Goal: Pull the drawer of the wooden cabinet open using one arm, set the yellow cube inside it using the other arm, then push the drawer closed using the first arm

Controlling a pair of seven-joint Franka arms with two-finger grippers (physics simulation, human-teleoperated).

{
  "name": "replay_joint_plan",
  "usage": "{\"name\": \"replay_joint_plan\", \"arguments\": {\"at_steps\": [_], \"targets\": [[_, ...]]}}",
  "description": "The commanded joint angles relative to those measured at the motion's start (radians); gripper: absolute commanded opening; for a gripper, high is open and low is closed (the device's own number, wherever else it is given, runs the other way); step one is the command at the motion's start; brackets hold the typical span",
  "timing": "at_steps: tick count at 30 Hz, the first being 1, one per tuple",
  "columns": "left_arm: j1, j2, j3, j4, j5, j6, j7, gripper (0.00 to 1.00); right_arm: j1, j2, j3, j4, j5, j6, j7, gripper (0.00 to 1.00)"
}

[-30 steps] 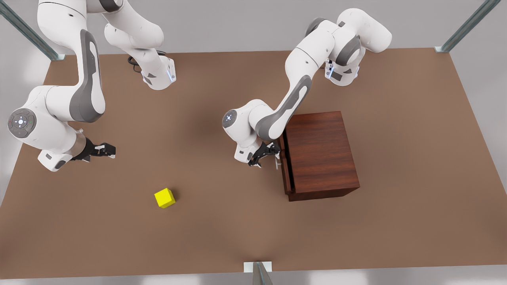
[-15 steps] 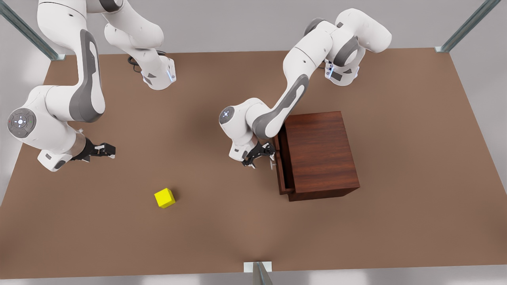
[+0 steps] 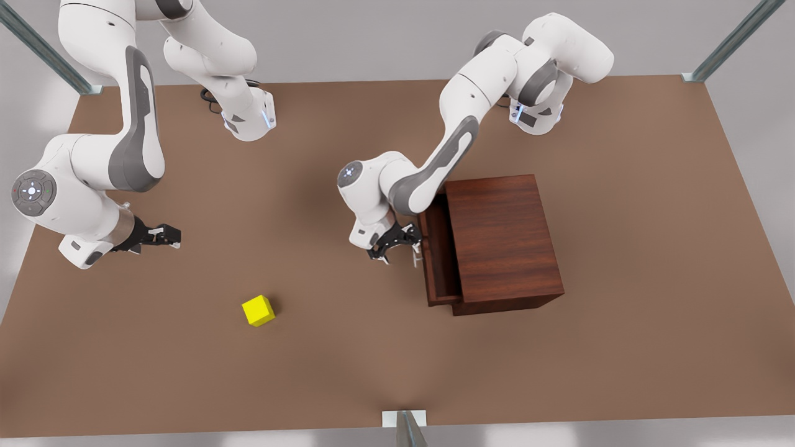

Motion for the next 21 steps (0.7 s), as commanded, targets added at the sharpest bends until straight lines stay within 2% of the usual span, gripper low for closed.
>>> {"name": "replay_joint_plan", "arguments": {"at_steps": [1, 21], "targets": [[-0.004, 0.001, 0.001, 0.005, 0.001, 0.015, -0.013, 1.0, 0.0, -0.001, 0.0, 0.0, 0.001, 0.0, -0.001, 1.0], [-0.039, 0.038, 0.009, 0.06, 0.001, 0.058, -0.031, 1.0, 0.0, -0.001, 0.0, 0.0, 0.001, 0.0, -0.001, 1.0]]}}
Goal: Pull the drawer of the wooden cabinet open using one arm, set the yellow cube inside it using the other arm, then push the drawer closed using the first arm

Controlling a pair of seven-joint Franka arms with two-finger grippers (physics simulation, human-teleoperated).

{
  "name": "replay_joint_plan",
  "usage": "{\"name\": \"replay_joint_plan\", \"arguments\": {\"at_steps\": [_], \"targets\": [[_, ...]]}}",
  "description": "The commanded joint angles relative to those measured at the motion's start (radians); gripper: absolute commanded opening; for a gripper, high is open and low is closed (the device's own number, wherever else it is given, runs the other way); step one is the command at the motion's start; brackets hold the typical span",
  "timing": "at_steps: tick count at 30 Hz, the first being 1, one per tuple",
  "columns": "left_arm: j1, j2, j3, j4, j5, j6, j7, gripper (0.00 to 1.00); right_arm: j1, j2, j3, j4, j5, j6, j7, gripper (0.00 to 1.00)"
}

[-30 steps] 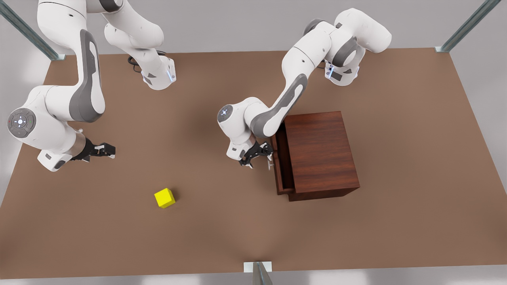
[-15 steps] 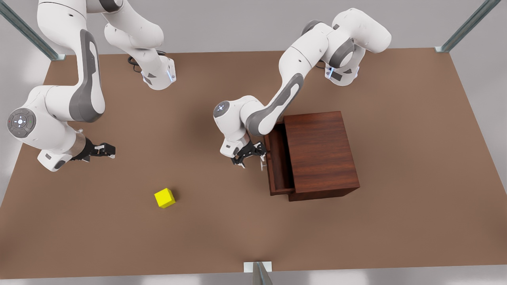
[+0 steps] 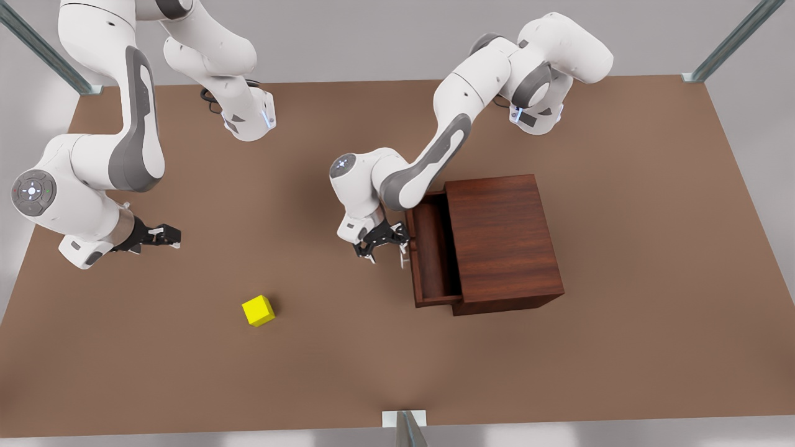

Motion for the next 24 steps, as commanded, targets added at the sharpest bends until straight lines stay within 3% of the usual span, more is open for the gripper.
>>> {"name": "replay_joint_plan", "arguments": {"at_steps": [1, 17, 20, 23, 24], "targets": [[-0.007, 0.001, -0.005, 0.0, -0.005, 0.007, -0.021, 1.0, 0.0, -0.001, 0.0, 0.0, 0.001, 0.0, -0.001, 1.0], [-0.025, 0.03, -0.008, 0.051, -0.005, 0.017, -0.052, 1.0, 0.0, -0.001, 0.0, 0.001, 0.001, 0.0, -0.001, 1.0], [-0.054, -0.114, -0.055, 0.207, -0.126, -0.339, 0.077, 1.0, 0.0, -0.001, 0.0, 0.001, 0.001, 0.0, -0.001, 1.0], [-0.054, -0.205, -0.071, 0.221, -0.157, -0.503, 0.175, 1.0, 0.002, 0.0, 0.0, 0.001, 0.001, 0.0, 0.0, 1.0], [0.024, -0.226, -0.072, 0.215, -0.241, -0.568, 0.283, 1.0, 0.011, 0.01, 0.0, 0.001, 0.002, 0.0, 0.0, 1.0]]}}
